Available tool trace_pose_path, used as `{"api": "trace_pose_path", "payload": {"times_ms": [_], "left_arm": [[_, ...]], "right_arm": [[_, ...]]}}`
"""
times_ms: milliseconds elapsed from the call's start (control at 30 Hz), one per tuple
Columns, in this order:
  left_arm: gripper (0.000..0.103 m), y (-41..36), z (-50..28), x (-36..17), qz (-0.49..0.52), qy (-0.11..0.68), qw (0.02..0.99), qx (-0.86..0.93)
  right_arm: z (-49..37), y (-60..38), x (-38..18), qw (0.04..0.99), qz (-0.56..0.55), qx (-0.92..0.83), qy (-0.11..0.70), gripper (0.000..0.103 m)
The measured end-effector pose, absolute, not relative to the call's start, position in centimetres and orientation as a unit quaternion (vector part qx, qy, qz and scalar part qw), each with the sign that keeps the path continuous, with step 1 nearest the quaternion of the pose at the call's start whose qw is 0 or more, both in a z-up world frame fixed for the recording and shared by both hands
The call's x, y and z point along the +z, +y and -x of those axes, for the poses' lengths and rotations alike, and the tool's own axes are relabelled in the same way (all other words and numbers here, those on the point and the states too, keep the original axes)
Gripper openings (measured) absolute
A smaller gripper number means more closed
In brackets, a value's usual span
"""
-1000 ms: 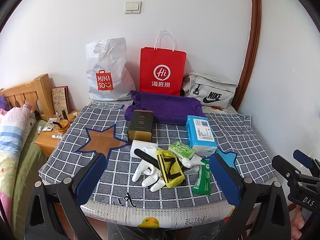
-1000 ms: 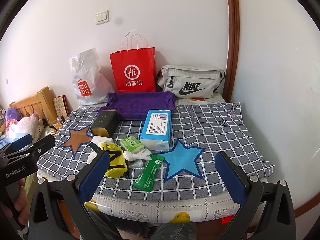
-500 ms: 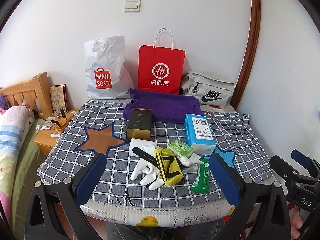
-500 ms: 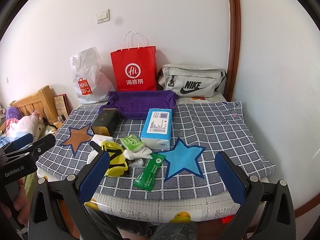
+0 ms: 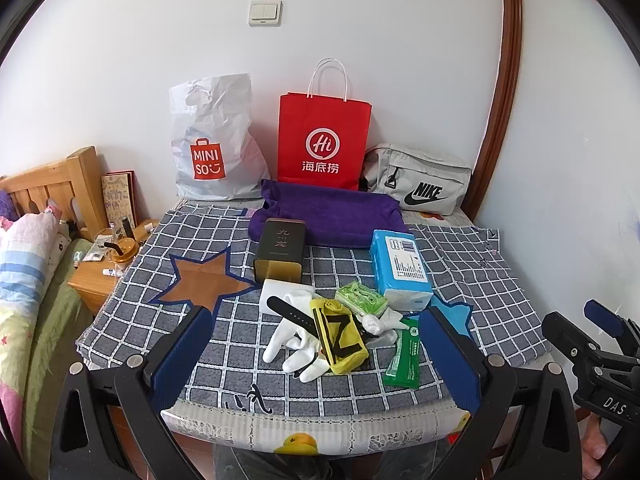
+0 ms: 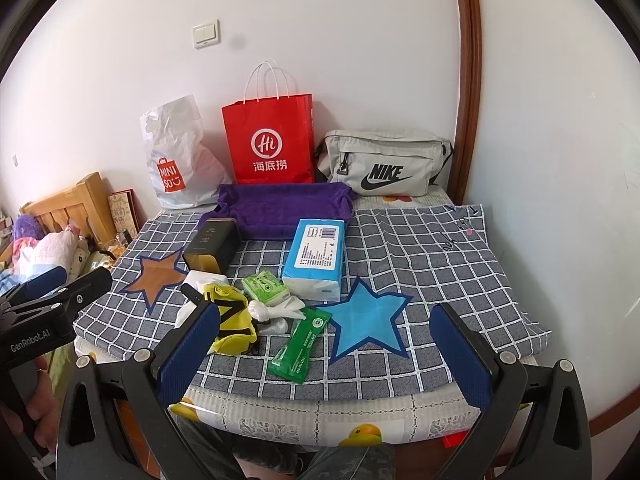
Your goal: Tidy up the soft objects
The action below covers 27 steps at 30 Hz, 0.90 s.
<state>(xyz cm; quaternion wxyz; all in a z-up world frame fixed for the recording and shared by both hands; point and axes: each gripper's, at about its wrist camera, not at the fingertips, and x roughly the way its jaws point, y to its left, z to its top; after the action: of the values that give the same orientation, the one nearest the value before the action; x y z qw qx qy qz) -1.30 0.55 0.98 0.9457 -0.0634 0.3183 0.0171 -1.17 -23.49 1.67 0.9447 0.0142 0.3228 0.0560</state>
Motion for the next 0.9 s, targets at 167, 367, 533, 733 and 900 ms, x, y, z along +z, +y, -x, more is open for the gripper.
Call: {"api": "trace_pose_path", "payload": {"times_ms": [167,367,533,733,900], "left_arm": [[0.103,0.6,1.4,0.9,0.064,0.318,0.946,0.017],[0.103,0.8,1.4,1.0,0.063,0.318,0.946,0.017],[0.103,1.1,0.6,0.6,0.065,0.322,0.944,0.021],[0.103,2.5,-1.6,-1.9,0.074,0.348,0.934,0.04],[0.103,3.7,-2.8,-4.5,0.082,0.374,0.922,0.054]], "right_arm": [[1.3,-23.5,1.7,0.946,-0.014,0.055,0.319,0.103],[1.4,-23.6,1.7,0.946,-0.018,0.058,0.318,0.103],[1.3,-23.6,1.4,0.945,-0.022,0.068,0.318,0.103],[-0.2,-23.4,-0.2,0.941,-0.017,0.071,0.331,0.103],[-2.0,-23.6,-2.7,0.932,-0.029,0.074,0.354,0.103]]}}
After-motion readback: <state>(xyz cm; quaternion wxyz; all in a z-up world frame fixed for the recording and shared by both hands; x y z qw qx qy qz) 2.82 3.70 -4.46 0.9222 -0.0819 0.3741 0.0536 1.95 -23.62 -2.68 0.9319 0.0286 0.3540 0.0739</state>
